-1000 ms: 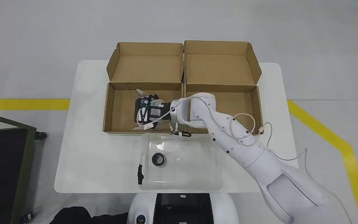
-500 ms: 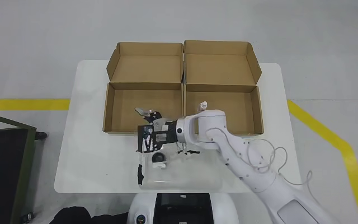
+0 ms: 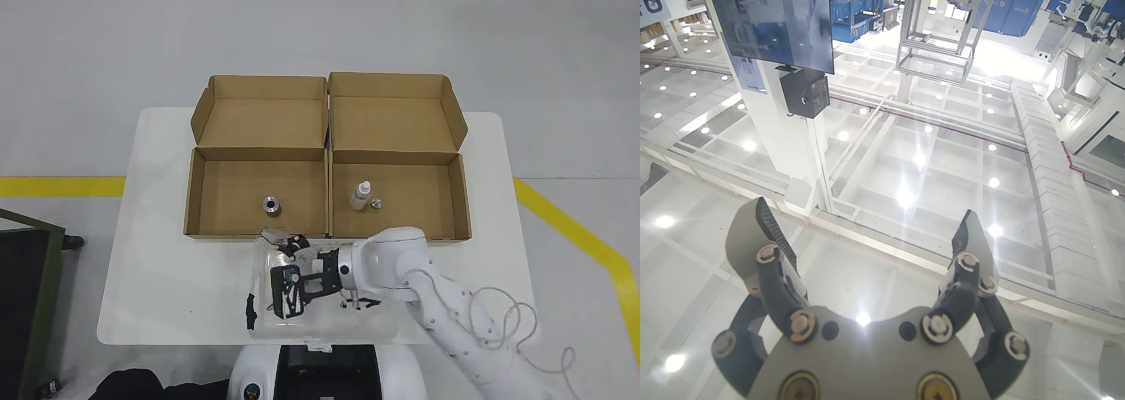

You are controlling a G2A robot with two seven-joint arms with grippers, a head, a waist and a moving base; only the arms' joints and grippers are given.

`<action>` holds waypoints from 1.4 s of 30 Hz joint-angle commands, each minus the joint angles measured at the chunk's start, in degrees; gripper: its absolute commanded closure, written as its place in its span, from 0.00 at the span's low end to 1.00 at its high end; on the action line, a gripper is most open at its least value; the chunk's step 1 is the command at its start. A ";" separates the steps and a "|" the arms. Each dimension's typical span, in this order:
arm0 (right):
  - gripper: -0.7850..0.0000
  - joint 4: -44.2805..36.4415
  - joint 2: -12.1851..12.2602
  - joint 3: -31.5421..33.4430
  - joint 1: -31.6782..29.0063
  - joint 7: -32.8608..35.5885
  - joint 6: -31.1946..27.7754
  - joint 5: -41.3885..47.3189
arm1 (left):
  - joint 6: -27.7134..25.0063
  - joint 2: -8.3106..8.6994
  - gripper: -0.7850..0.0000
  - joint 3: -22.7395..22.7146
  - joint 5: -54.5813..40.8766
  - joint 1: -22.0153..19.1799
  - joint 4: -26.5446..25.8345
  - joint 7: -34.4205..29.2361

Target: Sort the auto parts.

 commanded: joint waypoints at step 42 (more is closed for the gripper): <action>0.01 14.21 3.07 -4.94 -0.99 -20.59 5.20 -18.01 | 0.00 0.00 0.00 0.00 0.00 0.00 0.00 0.00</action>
